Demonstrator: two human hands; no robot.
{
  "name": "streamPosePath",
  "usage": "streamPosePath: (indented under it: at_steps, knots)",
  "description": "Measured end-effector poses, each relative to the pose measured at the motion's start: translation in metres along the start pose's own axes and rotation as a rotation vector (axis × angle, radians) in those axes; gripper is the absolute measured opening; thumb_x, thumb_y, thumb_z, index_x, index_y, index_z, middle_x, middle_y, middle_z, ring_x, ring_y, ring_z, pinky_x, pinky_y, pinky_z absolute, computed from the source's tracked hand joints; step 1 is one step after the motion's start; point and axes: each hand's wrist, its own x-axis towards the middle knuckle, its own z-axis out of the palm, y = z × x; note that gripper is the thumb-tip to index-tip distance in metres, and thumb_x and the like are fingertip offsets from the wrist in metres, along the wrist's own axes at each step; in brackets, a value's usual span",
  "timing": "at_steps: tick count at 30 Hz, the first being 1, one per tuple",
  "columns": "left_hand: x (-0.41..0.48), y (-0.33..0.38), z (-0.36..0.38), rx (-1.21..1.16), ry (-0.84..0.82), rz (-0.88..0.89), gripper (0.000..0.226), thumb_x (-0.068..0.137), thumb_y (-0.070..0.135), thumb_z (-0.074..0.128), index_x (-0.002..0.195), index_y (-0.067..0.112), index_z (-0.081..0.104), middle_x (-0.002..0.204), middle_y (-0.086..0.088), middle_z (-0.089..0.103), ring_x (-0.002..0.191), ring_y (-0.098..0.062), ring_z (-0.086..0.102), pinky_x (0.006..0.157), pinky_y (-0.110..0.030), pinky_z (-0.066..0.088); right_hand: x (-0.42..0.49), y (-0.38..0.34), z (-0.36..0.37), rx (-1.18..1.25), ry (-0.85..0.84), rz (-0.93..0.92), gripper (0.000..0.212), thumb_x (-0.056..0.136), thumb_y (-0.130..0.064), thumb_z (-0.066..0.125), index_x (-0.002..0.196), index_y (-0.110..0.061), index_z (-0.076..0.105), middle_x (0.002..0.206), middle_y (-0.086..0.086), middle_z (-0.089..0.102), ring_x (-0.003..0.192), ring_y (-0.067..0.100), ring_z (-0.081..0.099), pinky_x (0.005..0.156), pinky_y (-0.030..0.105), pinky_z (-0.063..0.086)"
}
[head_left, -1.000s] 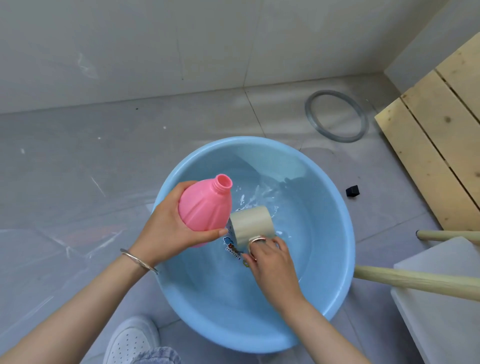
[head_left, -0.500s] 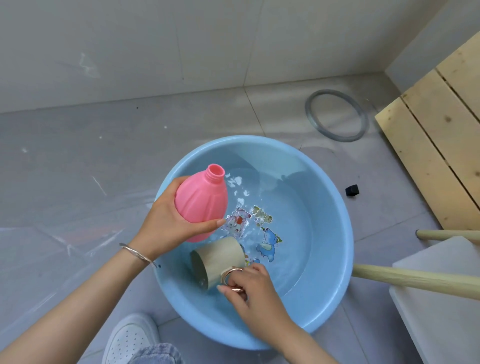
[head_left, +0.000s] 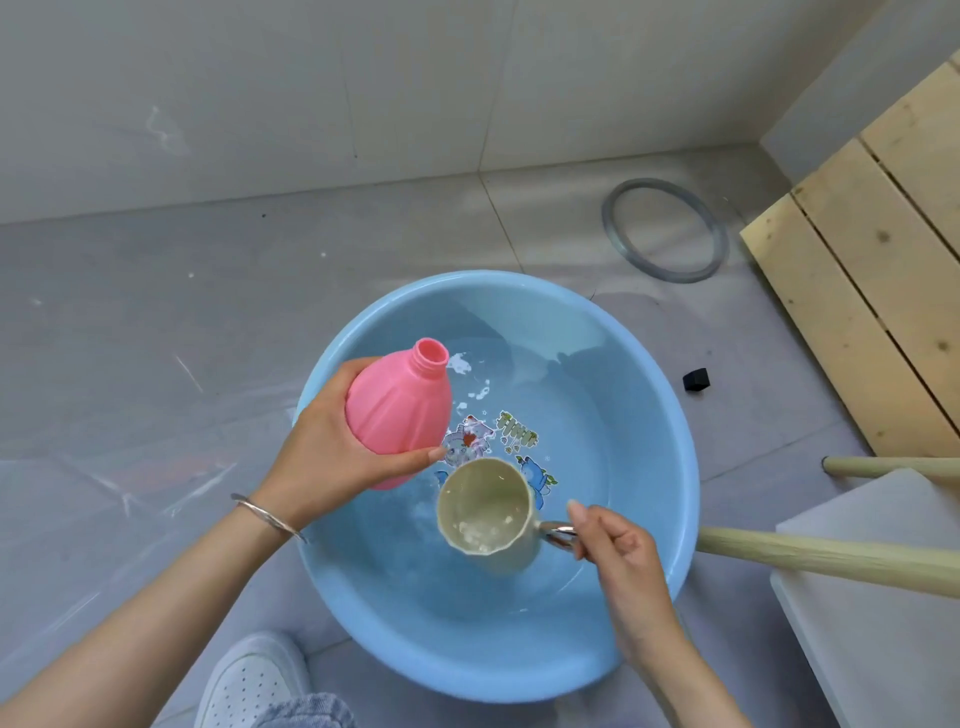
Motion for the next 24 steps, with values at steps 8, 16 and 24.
streamPosePath:
  at_steps: [8,16,24]
  knots:
    - [-0.004,-0.010,0.013,0.117,-0.109,0.073,0.093,0.040,0.064,0.084,0.121,0.040,0.044,0.114,0.027,0.053,0.102,0.009,0.053,0.080,-0.010,0.042,0.010,-0.043,-0.025,0.027,0.185,-0.118,0.060,0.050,-0.070,0.076,0.042,-0.021,0.041,0.050,-0.001,0.032,0.052,0.007,0.048,0.063,0.012,0.042]
    - [-0.012,-0.020,0.022,0.187,-0.180,0.114,0.089,0.043,0.062,0.083,0.120,0.042,0.044,0.115,0.024,0.052,0.104,0.000,0.055,0.086,-0.024,0.048,0.002,-0.089,-0.022,-0.030,0.254,-0.195,0.054,0.065,-0.042,0.080,0.043,-0.016,0.039,0.040,-0.011,0.033,0.039,0.001,0.041,0.047,0.010,0.031]
    - [-0.013,-0.023,0.025,0.231,-0.200,0.144,0.088,0.043,0.063,0.080,0.119,0.046,0.040,0.115,0.026,0.050,0.104,-0.004,0.054,0.088,-0.028,0.048,-0.009,-0.114,-0.013,-0.188,0.299,-0.267,0.045,0.066,-0.037,0.069,0.043,-0.017,0.036,0.040,-0.013,0.021,0.042,0.006,0.023,0.052,0.017,0.034]
